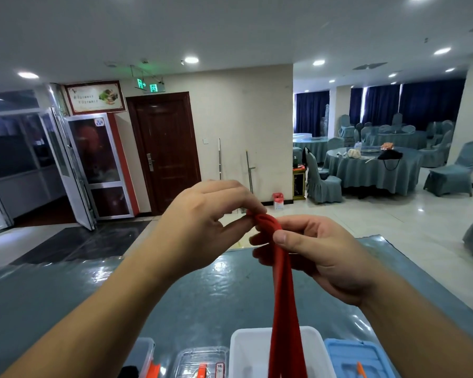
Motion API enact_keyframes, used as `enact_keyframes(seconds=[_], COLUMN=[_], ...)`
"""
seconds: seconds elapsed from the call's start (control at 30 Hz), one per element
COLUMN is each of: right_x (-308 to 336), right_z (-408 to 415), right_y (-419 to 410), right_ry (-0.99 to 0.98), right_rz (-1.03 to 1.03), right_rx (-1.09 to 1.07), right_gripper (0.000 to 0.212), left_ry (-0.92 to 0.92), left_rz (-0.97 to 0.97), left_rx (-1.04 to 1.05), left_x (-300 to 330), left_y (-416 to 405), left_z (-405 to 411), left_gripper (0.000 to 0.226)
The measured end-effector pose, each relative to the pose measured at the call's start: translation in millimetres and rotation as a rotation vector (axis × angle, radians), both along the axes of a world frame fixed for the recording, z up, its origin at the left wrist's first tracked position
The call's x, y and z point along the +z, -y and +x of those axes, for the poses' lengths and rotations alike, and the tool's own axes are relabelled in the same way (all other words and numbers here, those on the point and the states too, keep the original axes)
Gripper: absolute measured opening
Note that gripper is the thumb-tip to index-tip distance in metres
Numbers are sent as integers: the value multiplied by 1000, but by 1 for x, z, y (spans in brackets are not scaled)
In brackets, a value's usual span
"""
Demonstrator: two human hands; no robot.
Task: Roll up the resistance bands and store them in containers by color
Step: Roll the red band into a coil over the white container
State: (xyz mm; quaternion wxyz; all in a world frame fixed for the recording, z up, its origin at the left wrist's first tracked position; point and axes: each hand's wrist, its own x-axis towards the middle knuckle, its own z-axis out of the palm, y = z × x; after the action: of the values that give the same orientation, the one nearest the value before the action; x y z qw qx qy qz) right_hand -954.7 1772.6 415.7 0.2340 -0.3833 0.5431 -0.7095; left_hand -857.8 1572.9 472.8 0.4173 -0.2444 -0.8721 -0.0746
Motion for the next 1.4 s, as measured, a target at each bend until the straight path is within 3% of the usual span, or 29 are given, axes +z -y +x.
enact_keyframes(seconds=[0.27,0.37,0.53,0.63,0.7,0.93,1.03,1.13,1.2,1.27,1.33,1.4], right_x=[-10,-13,-16,-12,-12,-20,-20,-19,-17,-16,-16,-16], right_z=[1,-3,-12,-15,-16,-16,-17,-19,-21,-23,-23,-20], right_y=[14,13,7,3,2,3,4,4,2,0,-2,-3], right_ry=[75,155,105,100,73,121,63,-27,-74,-138,-219,-307], right_rz=[-168,-224,-93,-21,0,-64,-27,0,40,111,189,264], right_rx=[-142,-152,-105,-35,-7,79,31,-29,-53,-91,-130,-141], right_gripper=[34,32,43,53,57,54,54,41,36,31,28,29], left_ry=[-252,-135,67,239,273,39,-32,-46,73,314,560,676], left_rz=[229,279,344,253,172,167,205,250,304,393,552,687], left_rx=[96,23,-53,-56,-52,-50,-1,36,36,10,-37,-42], left_x=[-54,-67,-59,-47,-40,-45,-55,-59,-57,-55,-51,-49], left_y=[-22,-24,-10,-6,-4,-12,-18,-22,-22,-18,-14,-13], left_z=[-17,-21,-22,-21,-23,-21,-23,-24,-23,-22,-22,-21], left_gripper=[9,16,17,41,40,21,21,21,25,27,24,25])
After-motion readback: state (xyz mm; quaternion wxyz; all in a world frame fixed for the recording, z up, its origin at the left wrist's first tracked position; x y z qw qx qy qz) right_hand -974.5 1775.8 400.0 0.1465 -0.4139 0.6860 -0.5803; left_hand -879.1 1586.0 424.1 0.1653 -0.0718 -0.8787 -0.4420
